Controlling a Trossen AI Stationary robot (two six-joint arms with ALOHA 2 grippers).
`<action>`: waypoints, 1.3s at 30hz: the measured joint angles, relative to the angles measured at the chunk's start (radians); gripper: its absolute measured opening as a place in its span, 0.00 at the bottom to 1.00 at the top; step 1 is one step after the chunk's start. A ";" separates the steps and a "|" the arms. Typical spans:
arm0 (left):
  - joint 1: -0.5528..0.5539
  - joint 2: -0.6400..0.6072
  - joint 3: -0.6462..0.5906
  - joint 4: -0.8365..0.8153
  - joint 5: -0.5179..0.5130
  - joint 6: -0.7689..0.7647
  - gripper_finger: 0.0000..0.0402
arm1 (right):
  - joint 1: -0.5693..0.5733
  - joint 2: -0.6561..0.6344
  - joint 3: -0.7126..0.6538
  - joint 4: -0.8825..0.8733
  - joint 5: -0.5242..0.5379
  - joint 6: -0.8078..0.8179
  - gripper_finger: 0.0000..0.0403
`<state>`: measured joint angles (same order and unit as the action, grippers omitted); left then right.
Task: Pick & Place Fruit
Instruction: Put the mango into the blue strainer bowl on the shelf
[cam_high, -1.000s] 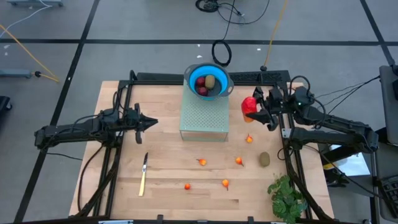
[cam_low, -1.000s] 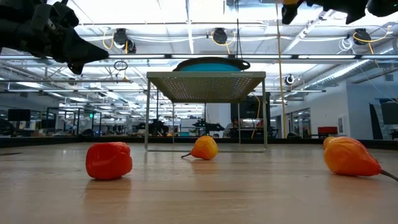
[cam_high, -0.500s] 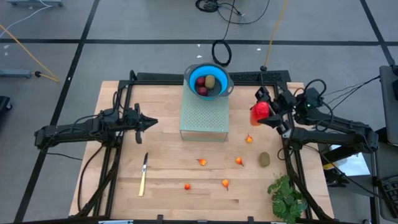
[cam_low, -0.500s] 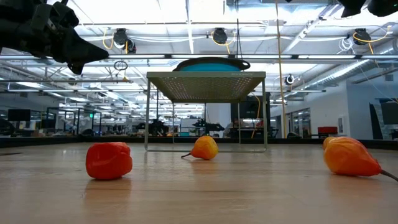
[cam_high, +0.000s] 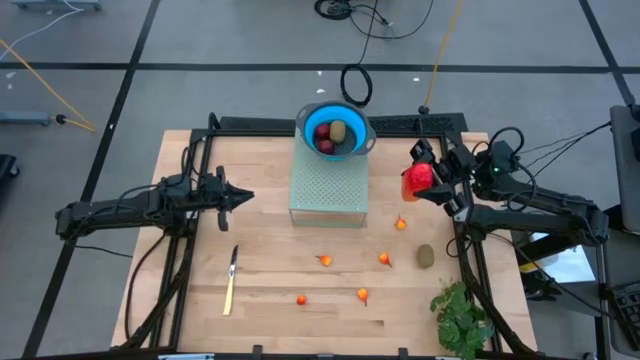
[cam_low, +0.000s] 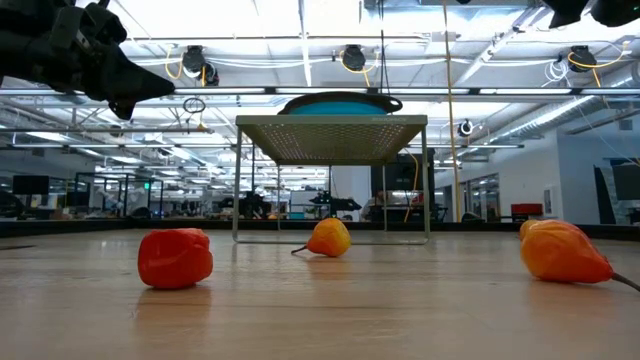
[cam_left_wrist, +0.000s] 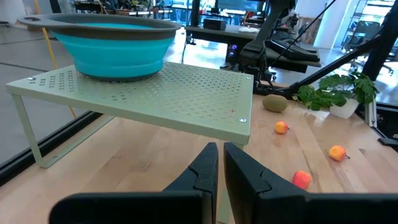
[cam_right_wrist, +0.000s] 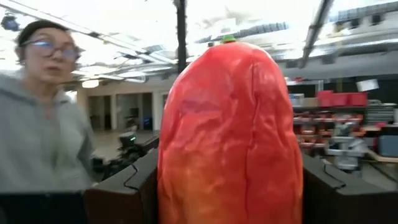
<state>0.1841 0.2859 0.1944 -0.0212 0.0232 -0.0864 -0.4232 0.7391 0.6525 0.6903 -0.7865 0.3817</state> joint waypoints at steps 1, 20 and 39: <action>0.000 0.000 0.000 0.000 0.000 0.000 0.06 | 0.000 0.000 0.000 0.003 0.018 0.000 0.56; 0.000 0.000 0.000 0.002 -0.034 -0.003 0.06 | 0.000 0.001 0.000 0.280 0.268 0.052 0.56; 0.000 0.000 0.000 0.003 -0.034 -0.003 0.06 | 0.000 0.000 0.000 0.132 0.393 0.050 0.56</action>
<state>0.1841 0.2859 0.1947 -0.0178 -0.0105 -0.0898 -0.4232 0.7395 0.6529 0.8219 -0.3938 0.4319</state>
